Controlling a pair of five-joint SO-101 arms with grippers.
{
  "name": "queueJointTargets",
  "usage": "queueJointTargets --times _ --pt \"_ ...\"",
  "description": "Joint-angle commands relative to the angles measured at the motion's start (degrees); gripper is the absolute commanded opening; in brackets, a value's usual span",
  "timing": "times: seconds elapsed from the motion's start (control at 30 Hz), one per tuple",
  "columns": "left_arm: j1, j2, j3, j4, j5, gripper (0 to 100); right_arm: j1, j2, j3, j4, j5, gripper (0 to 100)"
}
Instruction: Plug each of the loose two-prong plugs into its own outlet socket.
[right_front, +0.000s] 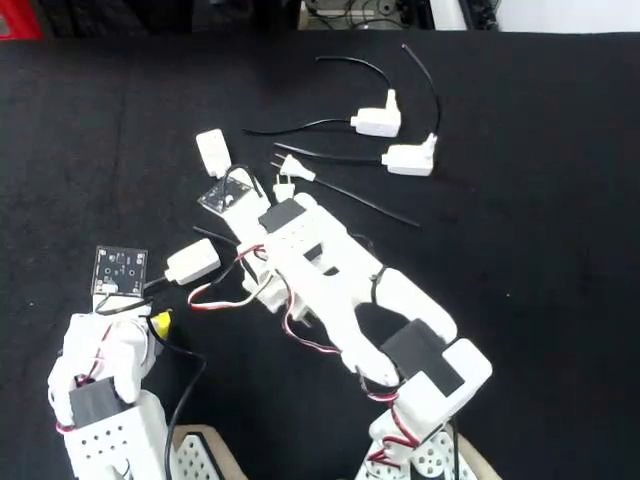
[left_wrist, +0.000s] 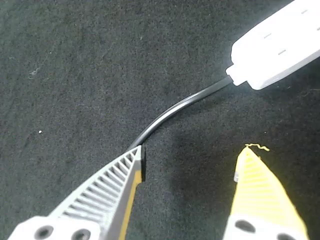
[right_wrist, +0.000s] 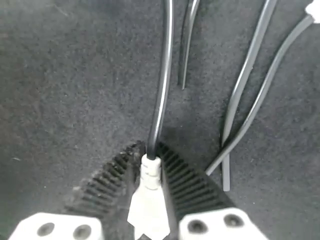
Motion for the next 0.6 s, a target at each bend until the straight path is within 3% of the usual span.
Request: queueJointTargets --times 0.0,0.13,0.57 --pt "-0.40 -0.26 -0.31 0.35 -0.26 30 0.62 -0.48 -0.04 1.41 2.37 2.3" --pt "-0.40 -0.26 -0.31 0.35 -0.26 30 0.62 -0.84 -0.22 4.57 8.70 1.1" --pt "-0.48 -0.26 -0.31 0.44 -0.26 30 0.88 -0.92 0.22 3.69 8.62 1.1"
